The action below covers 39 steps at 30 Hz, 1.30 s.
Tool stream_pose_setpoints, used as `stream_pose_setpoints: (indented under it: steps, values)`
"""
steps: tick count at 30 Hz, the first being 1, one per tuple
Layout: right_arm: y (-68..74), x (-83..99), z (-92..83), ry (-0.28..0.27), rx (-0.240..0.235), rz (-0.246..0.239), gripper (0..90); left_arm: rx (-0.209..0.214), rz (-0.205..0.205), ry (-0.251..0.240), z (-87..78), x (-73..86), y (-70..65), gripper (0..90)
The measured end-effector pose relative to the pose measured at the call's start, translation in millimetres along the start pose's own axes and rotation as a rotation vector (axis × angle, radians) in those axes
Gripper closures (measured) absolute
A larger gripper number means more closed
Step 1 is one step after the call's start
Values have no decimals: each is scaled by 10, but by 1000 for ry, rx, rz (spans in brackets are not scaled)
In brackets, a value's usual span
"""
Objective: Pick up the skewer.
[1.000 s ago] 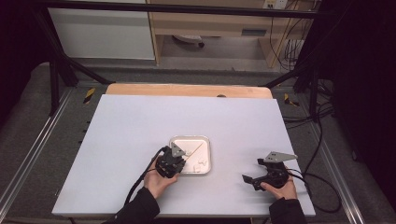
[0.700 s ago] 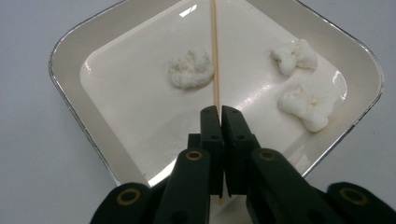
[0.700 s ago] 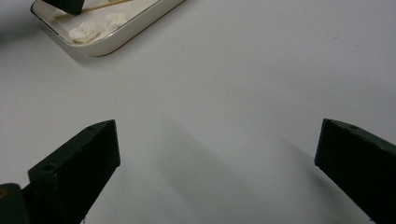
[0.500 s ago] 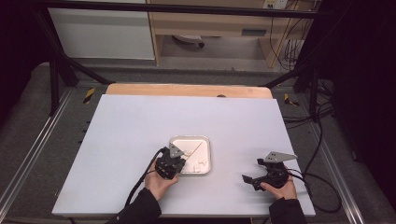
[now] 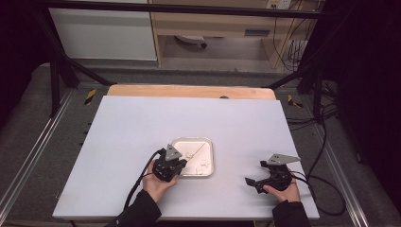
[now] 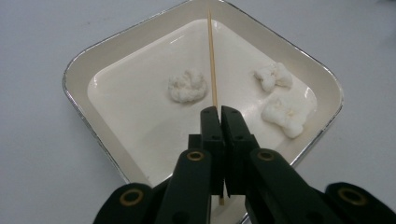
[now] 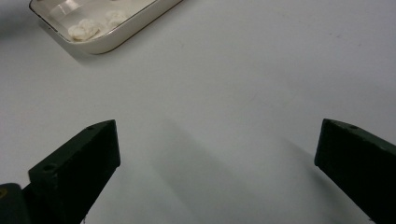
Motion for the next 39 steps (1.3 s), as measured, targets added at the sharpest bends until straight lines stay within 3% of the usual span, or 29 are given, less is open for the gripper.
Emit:
stream_pose_setpoints:
  steps: [9,15,30,39]
  values:
    - [42,-46,14,-1,9,-28,7,30,18,12,-61,11,34,887]
    - [125,-159,25,-23,42,-109,7,58,42,9,-104,-14,18,887]
    - [320,-349,116,29,58,-239,12,113,105,36,-208,-78,-53,887]
    - [465,-476,215,81,70,-354,15,132,137,54,-233,-117,-76,887]
Point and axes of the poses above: each handheld gripper's, and its own axes: z roughly forward along the jaws, x roughly out of its underside, y roughly to its left, the point moved 1 cm from there along z, roughly forward along the jaws, and after that the axes turned 9 degrees about -z, right-handed, at the moved point
